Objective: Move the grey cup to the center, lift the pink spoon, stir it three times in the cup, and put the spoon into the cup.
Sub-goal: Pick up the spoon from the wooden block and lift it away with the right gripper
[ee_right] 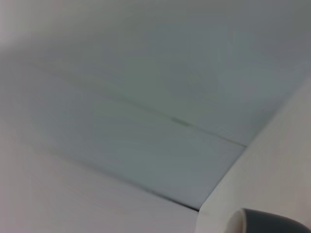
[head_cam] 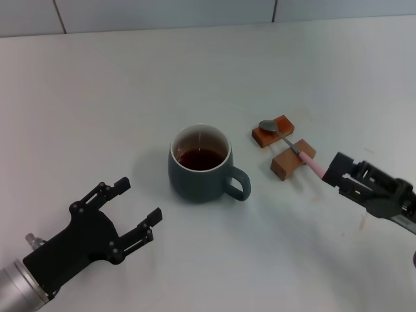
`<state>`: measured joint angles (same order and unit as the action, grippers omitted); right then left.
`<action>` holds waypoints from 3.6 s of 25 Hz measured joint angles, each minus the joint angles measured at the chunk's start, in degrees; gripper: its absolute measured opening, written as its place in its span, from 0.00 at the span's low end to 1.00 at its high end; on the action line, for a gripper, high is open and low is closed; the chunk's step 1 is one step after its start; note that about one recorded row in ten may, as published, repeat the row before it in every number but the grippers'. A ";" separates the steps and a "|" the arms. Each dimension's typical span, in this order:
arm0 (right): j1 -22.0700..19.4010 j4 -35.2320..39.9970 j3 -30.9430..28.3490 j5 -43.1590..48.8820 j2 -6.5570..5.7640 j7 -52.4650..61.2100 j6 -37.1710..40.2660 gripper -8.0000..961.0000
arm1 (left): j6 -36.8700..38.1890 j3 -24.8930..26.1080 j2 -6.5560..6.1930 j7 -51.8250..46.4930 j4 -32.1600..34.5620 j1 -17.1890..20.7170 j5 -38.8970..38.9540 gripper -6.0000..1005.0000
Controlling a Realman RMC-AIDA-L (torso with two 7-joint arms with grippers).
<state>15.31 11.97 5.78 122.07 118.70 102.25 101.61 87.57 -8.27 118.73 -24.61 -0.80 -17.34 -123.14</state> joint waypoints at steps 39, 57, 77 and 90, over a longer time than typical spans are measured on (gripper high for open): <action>2.07 -4.43 -3.49 0.83 0.22 17.65 -18.43 0.81 | 1.91 2.23 -0.34 -0.24 0.35 0.73 0.04 0.81; 5.23 -6.01 -3.40 0.79 0.22 17.59 -22.34 0.81 | 2.51 4.04 -0.35 -0.12 0.54 0.82 0.09 0.81; 5.92 -6.34 -2.97 0.73 0.27 18.94 -23.34 0.70 | 2.61 4.84 -0.35 -0.09 0.44 0.60 0.09 0.81; 5.49 -6.27 -2.97 0.65 0.21 19.16 -24.06 0.29 | 2.60 5.35 -0.28 -0.18 0.17 0.49 0.09 0.81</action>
<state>20.80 5.70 2.81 122.72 118.91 121.41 77.56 90.17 -2.91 118.45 -24.79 -0.62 -16.85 -123.05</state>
